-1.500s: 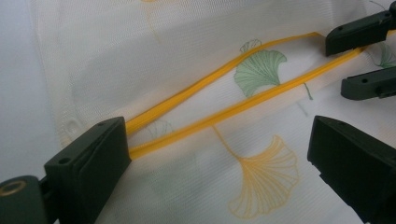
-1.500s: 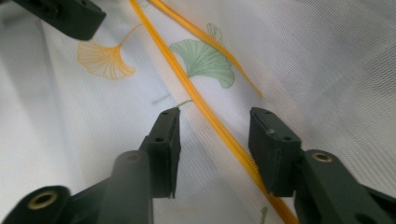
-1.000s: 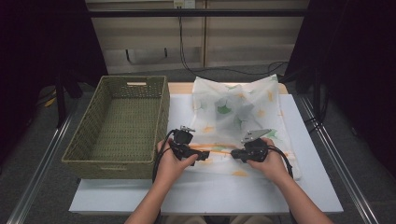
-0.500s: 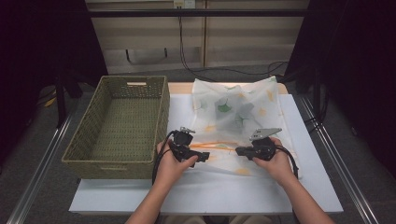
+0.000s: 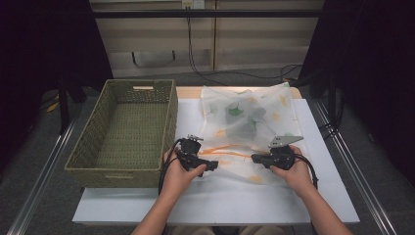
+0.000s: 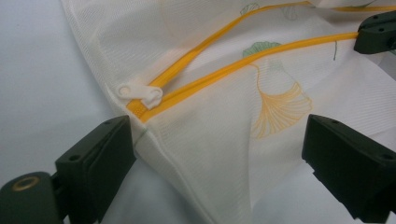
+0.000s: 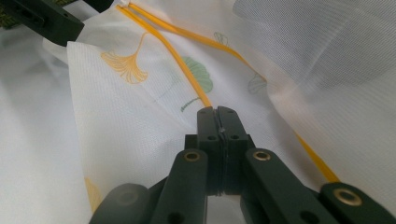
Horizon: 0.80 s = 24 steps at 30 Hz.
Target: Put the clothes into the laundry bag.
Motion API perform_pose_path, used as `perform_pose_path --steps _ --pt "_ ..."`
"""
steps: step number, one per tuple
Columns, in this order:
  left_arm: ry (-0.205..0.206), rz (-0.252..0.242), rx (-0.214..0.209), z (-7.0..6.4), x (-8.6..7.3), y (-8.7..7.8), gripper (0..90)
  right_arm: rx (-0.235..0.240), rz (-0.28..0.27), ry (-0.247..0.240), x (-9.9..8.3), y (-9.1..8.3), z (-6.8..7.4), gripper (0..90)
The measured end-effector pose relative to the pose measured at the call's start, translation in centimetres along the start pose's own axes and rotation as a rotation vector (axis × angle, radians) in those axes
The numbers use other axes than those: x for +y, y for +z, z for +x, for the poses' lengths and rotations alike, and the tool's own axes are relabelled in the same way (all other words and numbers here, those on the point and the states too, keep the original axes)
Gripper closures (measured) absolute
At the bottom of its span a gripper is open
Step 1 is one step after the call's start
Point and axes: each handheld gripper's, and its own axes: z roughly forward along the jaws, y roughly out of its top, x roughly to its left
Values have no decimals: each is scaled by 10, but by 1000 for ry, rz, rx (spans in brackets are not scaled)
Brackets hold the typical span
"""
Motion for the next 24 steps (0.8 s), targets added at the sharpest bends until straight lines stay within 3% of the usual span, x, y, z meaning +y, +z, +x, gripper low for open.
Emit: perform_pose_path --steps 8,19,24 --pt "-15 41 -15 1 -4 -1 206 1 -18 9 -1 -4 0 896" --pt "-34 56 -30 -1 -10 -2 316 0 -30 15 -1 -4 -1 896" --pt "-26 50 -22 0 -11 -3 430 7 -29 11 -1 -3 -1 895"
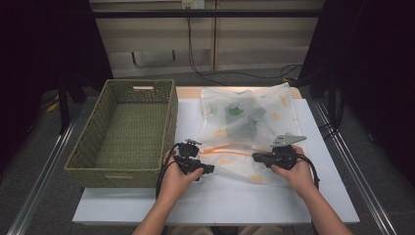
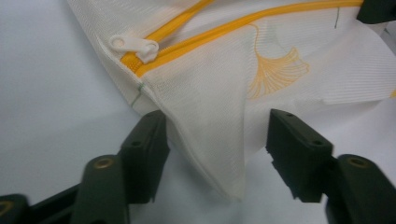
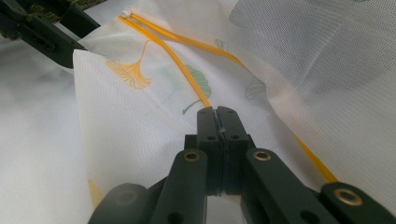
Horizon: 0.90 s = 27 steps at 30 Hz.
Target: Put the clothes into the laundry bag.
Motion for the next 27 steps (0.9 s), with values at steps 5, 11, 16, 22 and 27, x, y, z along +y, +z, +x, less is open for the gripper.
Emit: perform_pose_path --steps 5,11,16,22,27 --pt "-8 -8 4 3 1 1 566 0 4 3 -1 0 0 896" --pt "-38 -15 2 7 5 3 591 5 3 10 -4 -1 0 896" --pt "-33 -15 13 8 6 5 694 6 5 14 -5 -3 1 894" --pt "-42 -18 54 5 4 4 870 10 10 15 -4 -1 1 881" --pt "-21 -10 86 2 3 1 889 -2 13 14 -2 2 4 808"
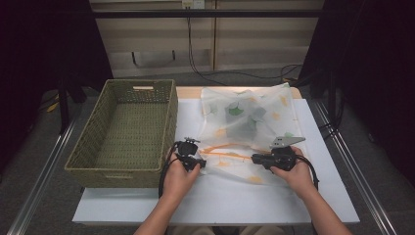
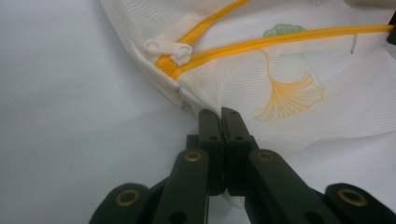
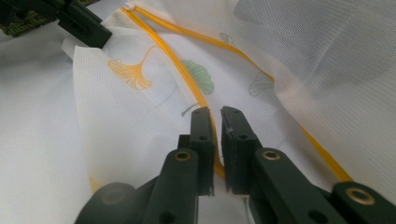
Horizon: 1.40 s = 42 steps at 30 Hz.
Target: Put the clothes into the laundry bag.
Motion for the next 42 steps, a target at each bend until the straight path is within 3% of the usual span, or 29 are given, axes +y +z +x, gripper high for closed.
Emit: perform_pose_path --steps 8,15,27,42 --pt "-2 8 1 -2 -2 -7 889 15 -32 63 11 5 9 457" --pt "18 19 -8 -6 -3 -12 889 36 -42 58 25 15 24 326" --pt "27 19 -12 -7 -3 -13 884 30 -18 40 36 30 29 163" --pt "17 33 -27 -8 -4 -15 884 17 18 46 49 39 32 162"
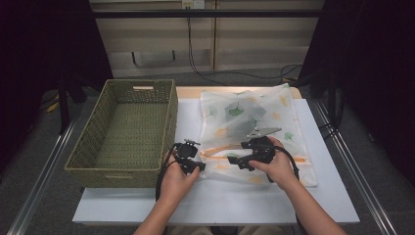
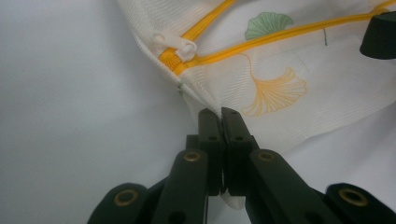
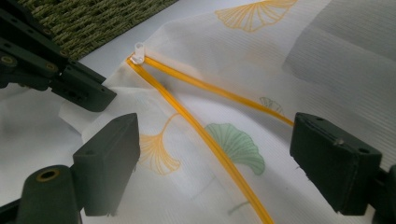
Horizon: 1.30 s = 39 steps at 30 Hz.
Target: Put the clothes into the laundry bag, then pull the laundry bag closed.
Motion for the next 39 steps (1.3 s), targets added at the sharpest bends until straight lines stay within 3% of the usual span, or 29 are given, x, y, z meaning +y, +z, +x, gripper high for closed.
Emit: perform_pose_path --steps 4,22,39 --pt "-5 -4 1 -1 0 0 884 -2 9 13 3 6 3 164" --pt "3 -4 -5 -1 0 -1 884 2 28 -11 22 19 19 177" --pt "2 -6 -7 -1 -1 -3 883 11 43 -8 28 30 23 186"
